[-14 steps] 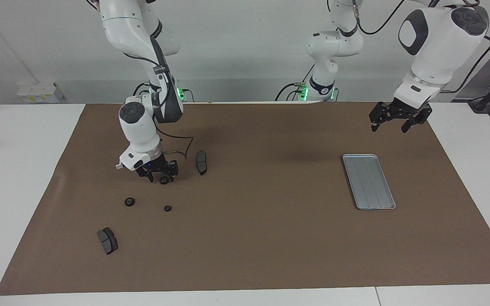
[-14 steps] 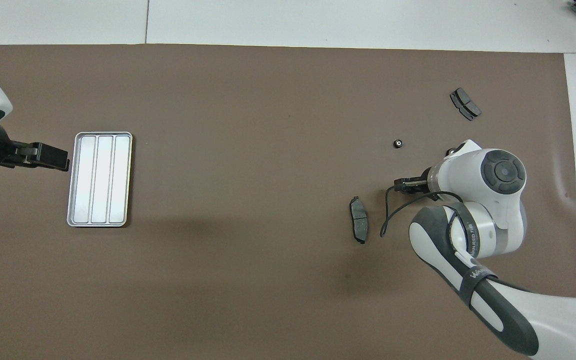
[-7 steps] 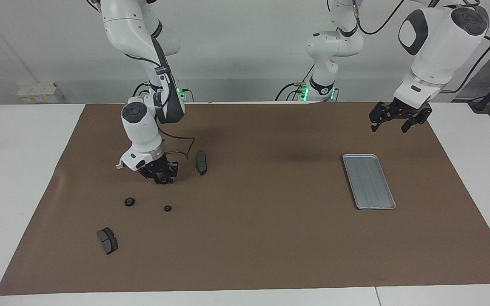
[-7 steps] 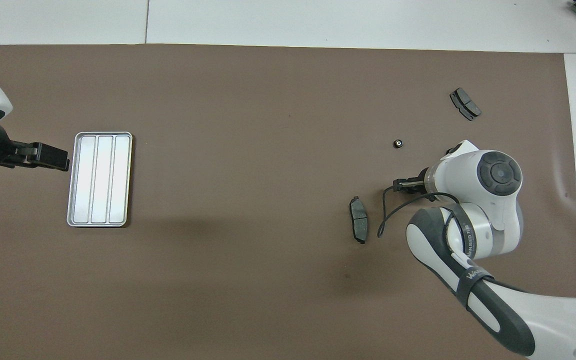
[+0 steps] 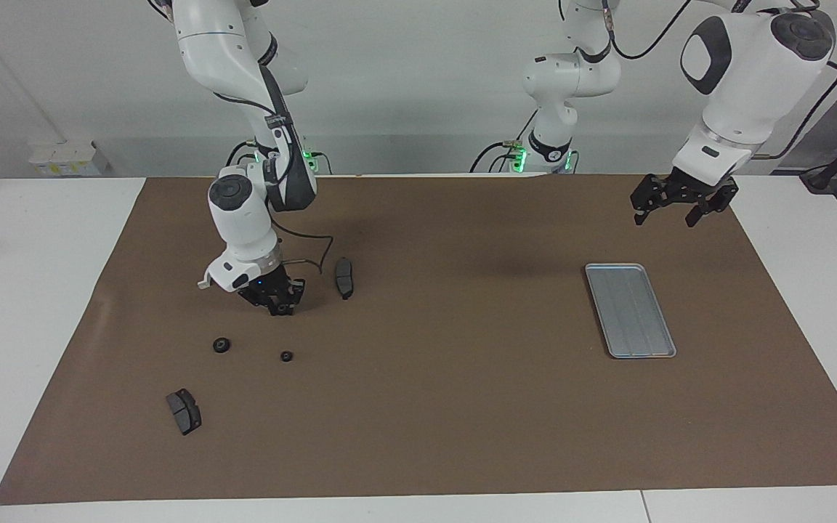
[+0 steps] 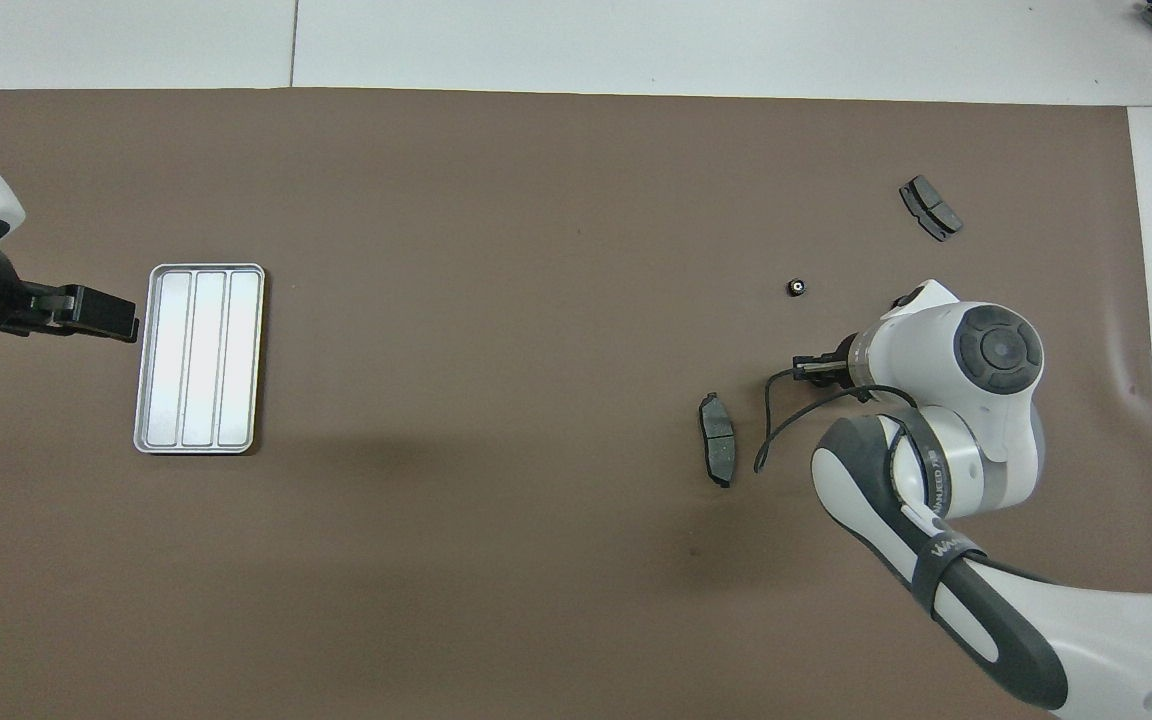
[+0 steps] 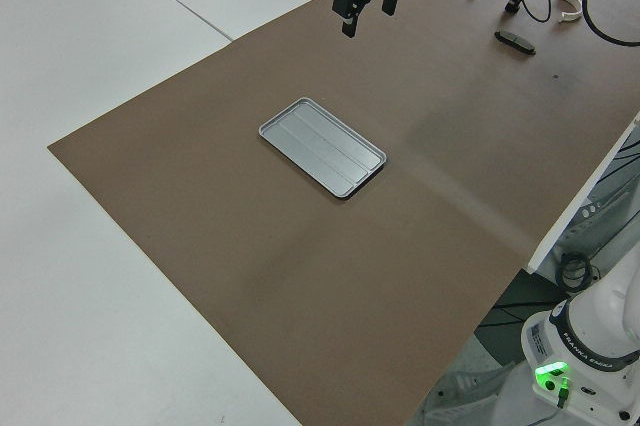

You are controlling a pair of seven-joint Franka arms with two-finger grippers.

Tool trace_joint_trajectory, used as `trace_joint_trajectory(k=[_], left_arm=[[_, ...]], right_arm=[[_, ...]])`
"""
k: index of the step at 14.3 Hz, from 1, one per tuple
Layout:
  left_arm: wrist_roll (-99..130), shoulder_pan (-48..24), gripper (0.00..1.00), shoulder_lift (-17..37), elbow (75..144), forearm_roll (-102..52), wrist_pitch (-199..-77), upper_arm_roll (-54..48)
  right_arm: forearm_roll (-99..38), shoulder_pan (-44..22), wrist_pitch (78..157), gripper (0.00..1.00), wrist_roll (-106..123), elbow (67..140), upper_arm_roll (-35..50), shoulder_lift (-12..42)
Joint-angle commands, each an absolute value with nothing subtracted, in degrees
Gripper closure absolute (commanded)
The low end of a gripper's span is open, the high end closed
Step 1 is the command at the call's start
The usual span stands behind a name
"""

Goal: Pick bearing gear from pile to tray
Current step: 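Grasp a small black bearing with the right gripper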

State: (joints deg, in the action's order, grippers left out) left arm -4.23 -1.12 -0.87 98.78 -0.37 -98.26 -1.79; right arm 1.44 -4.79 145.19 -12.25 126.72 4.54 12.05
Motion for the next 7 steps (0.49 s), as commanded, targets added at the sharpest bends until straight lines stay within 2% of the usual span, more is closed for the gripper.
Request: trace_joint_trajectory(k=[1,7], left_arm=[[-4.75,-0.70,0.00,-2.20,100.20,0.44,-98.96,-1.93],[-4.75,-0.79,0.00,-2.20,100.20,0.44,-98.96,-2.02]], right_arm=[[1.32,-7.55,145.28,1.00,-16.68,125.25,4.66,10.55],[1.32,-17.47,144.93,1.00,-32.14,117.97,4.66,13.70]])
